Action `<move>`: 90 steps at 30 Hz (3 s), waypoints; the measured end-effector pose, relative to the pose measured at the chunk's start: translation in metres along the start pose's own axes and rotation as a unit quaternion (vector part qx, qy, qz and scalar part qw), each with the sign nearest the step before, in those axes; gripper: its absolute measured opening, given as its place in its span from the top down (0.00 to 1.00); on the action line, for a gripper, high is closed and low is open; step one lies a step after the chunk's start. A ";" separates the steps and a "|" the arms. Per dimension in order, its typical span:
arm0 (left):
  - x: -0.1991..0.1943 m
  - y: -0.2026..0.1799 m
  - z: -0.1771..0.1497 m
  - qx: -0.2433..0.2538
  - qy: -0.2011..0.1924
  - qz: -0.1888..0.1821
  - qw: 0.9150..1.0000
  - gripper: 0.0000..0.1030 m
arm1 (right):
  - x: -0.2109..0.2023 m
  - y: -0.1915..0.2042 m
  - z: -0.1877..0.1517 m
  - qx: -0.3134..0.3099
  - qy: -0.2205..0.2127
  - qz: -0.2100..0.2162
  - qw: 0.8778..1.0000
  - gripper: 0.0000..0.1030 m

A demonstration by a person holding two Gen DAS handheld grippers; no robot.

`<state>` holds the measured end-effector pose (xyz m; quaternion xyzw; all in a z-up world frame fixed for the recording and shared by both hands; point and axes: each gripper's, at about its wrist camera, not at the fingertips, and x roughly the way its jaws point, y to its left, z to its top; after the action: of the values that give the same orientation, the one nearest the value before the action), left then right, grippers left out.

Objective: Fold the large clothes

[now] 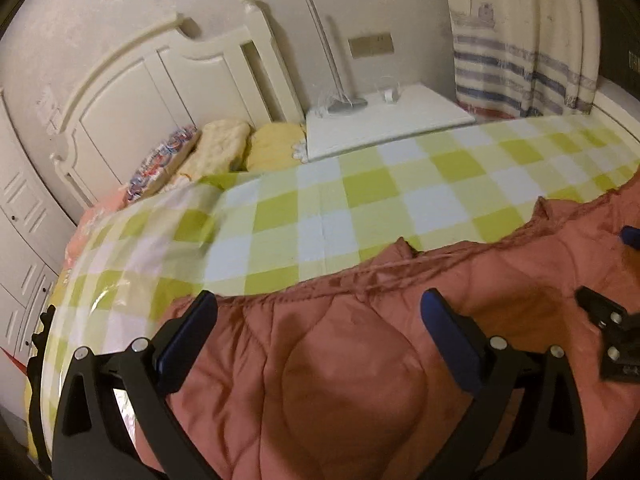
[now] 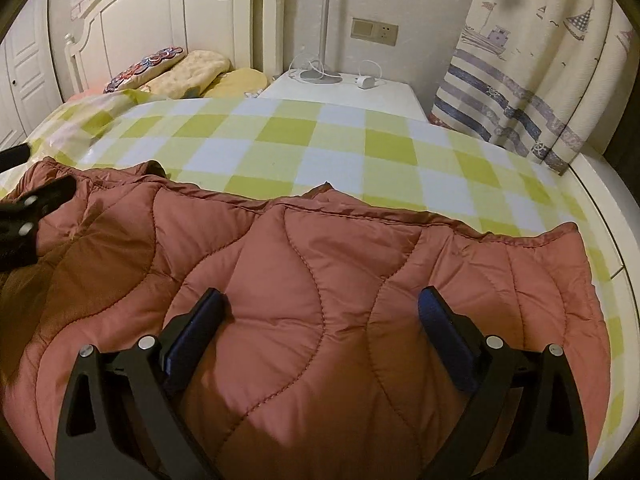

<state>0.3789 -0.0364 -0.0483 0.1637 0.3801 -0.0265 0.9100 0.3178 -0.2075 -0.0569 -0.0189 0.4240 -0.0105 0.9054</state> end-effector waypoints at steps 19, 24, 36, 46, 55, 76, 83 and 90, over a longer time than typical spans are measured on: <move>0.058 0.138 -0.042 -0.257 0.072 -0.090 0.960 0.04 | 0.003 0.000 0.004 0.011 0.011 0.034 0.999 0.07; -0.026 0.089 -0.025 -0.163 -0.046 -0.047 0.984 0.02 | -0.023 -0.005 0.022 0.017 0.008 0.050 0.999 0.07; 0.017 0.007 -0.034 -0.044 0.025 -0.008 0.999 0.02 | 0.011 0.045 0.018 -0.055 0.020 0.056 0.997 0.05; 0.022 0.016 -0.035 -0.060 0.013 -0.020 0.998 0.02 | -0.002 -0.049 0.013 0.031 0.021 -0.053 0.998 0.05; 0.022 0.016 -0.034 -0.065 0.010 -0.021 0.998 0.02 | -0.022 -0.075 0.003 0.100 -0.005 -0.030 0.995 0.05; 0.026 0.016 -0.033 -0.075 0.019 -0.030 0.997 0.02 | -0.058 -0.030 -0.031 0.030 -0.023 -0.018 0.999 0.05; 0.026 0.016 -0.034 -0.076 0.020 -0.027 0.997 0.02 | -0.038 -0.061 -0.045 0.096 -0.010 0.017 0.995 0.04; 0.028 0.016 -0.034 -0.076 0.028 -0.027 0.996 0.02 | -0.036 -0.058 -0.046 0.095 -0.012 0.020 0.995 0.04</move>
<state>0.3788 -0.0081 -0.0858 0.0847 0.4104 -0.0171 0.9078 0.2590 -0.2655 -0.0562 0.0751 0.4104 -0.0326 0.9082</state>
